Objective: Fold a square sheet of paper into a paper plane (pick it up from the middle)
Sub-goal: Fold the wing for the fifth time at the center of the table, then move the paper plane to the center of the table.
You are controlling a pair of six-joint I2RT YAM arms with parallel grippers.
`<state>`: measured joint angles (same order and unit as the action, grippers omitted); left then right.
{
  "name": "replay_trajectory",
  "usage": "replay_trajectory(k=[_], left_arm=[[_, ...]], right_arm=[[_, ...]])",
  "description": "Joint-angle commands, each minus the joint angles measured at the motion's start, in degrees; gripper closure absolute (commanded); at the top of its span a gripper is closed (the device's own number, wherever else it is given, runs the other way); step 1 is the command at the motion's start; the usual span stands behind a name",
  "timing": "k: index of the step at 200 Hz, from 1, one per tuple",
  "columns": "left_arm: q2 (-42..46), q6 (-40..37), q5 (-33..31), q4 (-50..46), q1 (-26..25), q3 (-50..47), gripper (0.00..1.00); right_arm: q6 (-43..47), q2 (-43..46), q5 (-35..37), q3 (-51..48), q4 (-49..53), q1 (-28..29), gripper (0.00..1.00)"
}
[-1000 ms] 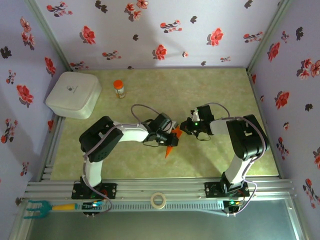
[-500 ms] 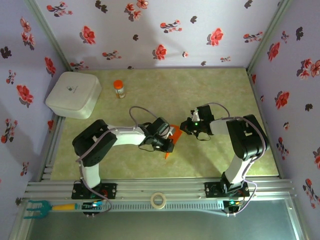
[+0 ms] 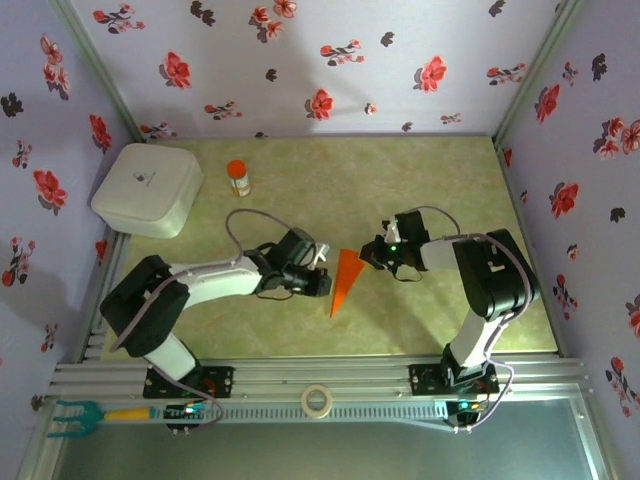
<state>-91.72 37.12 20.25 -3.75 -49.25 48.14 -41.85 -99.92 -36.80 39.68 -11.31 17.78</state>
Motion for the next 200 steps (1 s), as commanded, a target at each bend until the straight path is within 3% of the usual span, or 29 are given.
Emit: replay_trajectory(k=[1,57,145,200], left_arm=[[0.2,3.3,-2.0,3.5,2.1,-0.8,0.91],[-2.7,7.8,-1.2,7.2,4.8,-1.2,0.86],[-5.9,11.1,5.3,12.5,6.0,-1.8,0.77],[-9.5,11.0,7.6,12.2,5.9,0.1,0.79]], right_arm=[[-0.1,3.2,-2.0,-0.6,1.0,-0.4,0.91],[0.1,11.2,1.0,-1.8,5.5,-0.4,0.77],[-2.7,18.8,2.2,-7.1,8.2,0.4,0.74],[-4.4,19.1,1.2,-10.0,6.8,1.9,0.74]])
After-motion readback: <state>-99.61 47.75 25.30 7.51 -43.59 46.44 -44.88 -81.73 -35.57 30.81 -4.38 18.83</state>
